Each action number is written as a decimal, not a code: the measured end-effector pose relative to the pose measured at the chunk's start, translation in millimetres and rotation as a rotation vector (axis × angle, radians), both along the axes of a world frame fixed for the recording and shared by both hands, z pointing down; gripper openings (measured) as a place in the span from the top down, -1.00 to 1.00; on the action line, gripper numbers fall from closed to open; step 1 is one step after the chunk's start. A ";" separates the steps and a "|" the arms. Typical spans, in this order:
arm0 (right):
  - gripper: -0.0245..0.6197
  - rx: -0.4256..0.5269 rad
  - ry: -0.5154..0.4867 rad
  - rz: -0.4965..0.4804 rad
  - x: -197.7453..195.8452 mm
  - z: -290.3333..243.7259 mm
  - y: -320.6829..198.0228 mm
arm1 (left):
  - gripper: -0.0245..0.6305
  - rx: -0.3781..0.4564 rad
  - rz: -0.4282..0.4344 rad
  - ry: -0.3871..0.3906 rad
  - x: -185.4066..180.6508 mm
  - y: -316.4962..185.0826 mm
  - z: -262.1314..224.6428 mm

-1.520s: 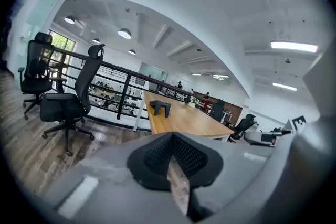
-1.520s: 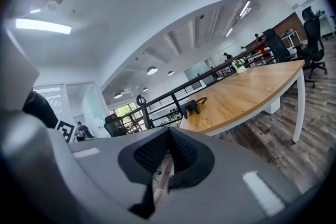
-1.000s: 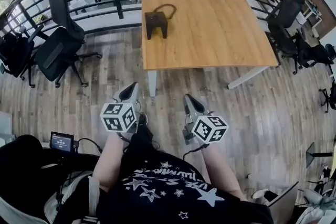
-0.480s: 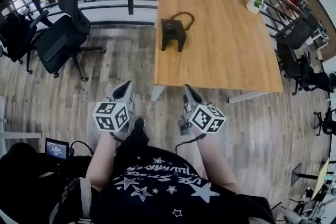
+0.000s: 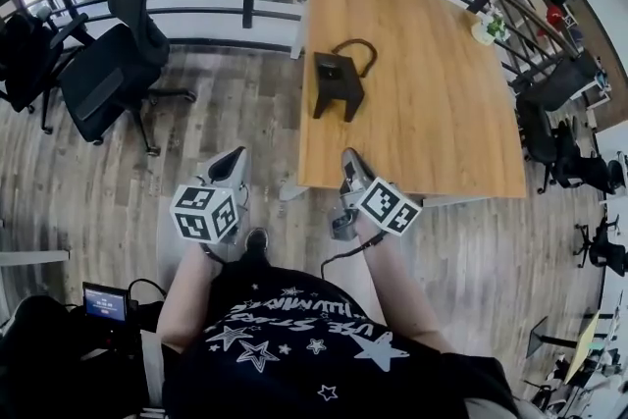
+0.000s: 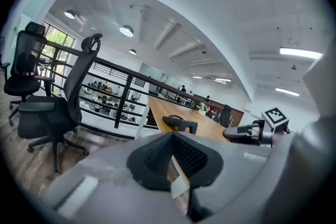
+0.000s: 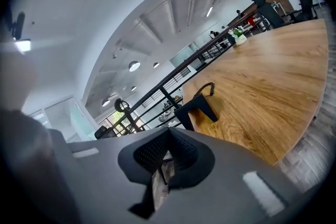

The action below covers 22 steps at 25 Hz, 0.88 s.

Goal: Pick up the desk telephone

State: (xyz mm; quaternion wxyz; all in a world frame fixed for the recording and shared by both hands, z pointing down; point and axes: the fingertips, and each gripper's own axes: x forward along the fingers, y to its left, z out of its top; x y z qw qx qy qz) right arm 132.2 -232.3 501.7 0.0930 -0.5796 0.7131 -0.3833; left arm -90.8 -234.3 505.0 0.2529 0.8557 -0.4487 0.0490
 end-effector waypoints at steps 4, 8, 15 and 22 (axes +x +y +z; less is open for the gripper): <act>0.92 -0.039 -0.037 0.020 -4.5 10.0 -22.9 | 0.92 -0.002 0.034 -0.009 1.9 -17.9 4.5; 0.87 -0.063 -0.081 0.058 -11.6 21.8 -52.7 | 0.92 -0.006 0.062 -0.013 -2.6 -38.3 12.3; 0.44 -0.056 -0.193 0.136 -6.3 28.2 -80.7 | 0.92 -0.032 0.073 -0.021 -13.7 -51.9 22.3; 0.20 -0.074 -0.296 0.190 8.5 36.4 -99.9 | 0.92 -0.050 0.074 -0.047 -14.2 -60.4 25.6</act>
